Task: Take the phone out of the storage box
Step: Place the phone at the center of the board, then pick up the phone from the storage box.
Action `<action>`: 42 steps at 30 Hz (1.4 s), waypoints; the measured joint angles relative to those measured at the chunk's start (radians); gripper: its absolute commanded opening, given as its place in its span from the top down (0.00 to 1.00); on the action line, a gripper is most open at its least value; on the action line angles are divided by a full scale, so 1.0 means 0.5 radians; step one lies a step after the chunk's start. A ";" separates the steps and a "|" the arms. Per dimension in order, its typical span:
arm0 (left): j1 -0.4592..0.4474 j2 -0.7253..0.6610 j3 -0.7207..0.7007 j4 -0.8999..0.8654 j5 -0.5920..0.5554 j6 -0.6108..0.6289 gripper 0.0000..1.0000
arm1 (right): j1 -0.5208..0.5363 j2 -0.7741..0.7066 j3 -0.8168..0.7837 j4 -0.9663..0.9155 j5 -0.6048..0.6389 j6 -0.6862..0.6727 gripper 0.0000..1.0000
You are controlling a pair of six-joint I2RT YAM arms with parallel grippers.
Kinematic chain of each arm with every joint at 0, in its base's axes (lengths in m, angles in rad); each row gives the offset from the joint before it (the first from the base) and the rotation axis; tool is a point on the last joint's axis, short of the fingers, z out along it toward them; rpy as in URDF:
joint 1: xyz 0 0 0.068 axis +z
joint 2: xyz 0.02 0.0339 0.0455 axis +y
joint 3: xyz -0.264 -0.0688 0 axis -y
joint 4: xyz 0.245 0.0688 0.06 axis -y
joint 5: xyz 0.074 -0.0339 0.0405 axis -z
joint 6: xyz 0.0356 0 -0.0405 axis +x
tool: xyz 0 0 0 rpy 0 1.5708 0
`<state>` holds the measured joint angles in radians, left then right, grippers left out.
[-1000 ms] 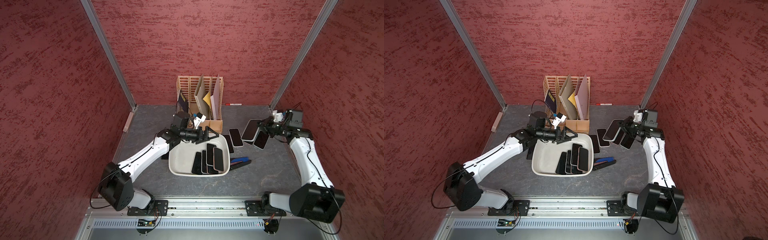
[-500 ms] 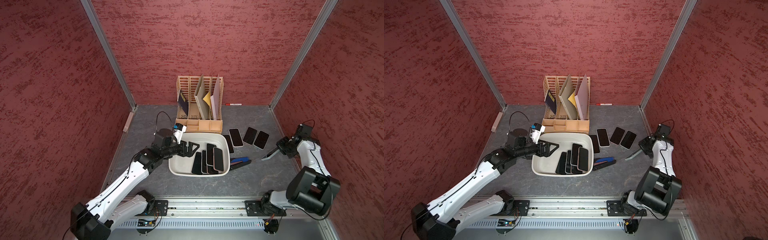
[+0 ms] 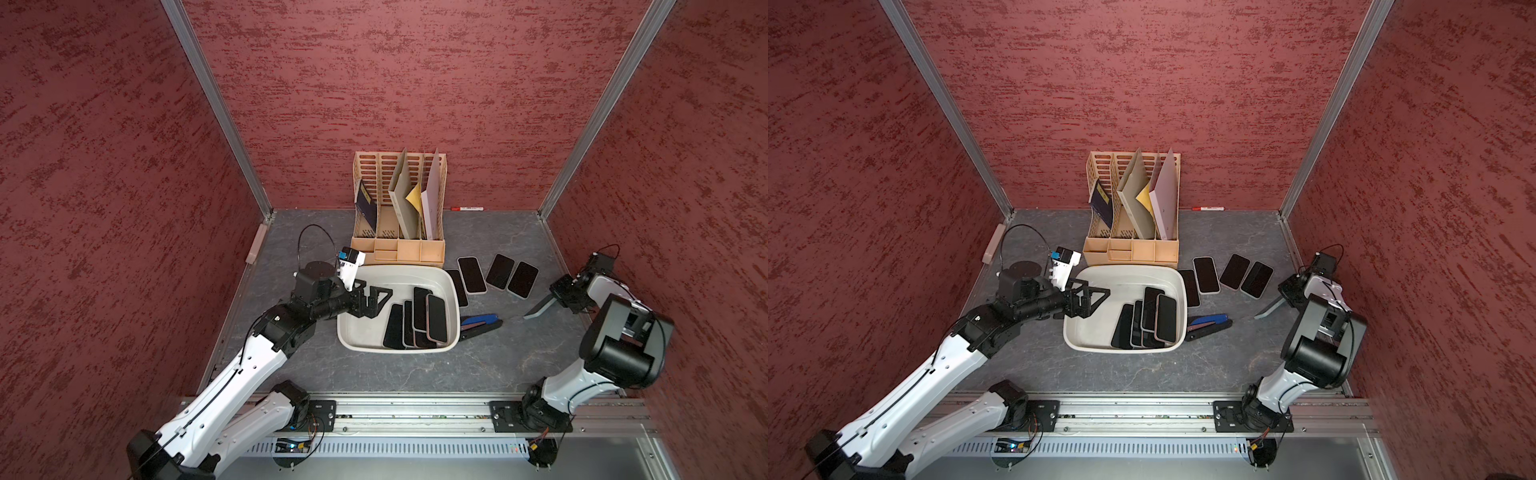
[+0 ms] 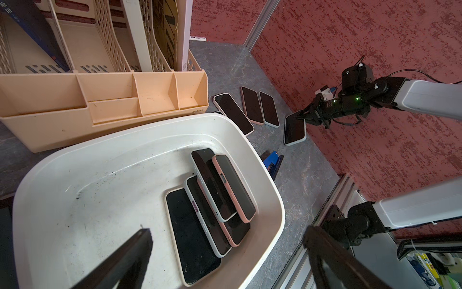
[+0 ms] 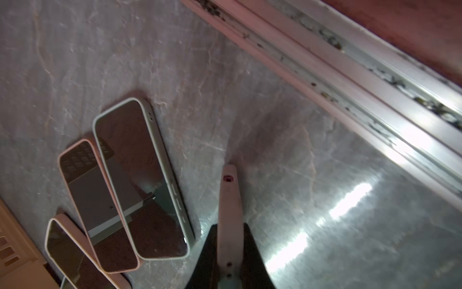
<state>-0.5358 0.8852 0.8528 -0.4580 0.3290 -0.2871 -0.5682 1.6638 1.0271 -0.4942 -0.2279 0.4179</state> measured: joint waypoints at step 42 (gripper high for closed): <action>-0.372 1.874 1.031 -0.322 0.415 -0.472 0.18 | 0.472 -0.698 0.005 -0.376 -0.309 0.107 0.10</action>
<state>-0.7219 1.8221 1.3682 -0.6189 0.5365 -0.5232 -0.3325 1.3148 1.0298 -0.6823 -0.3824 0.4713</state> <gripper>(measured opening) 0.829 0.905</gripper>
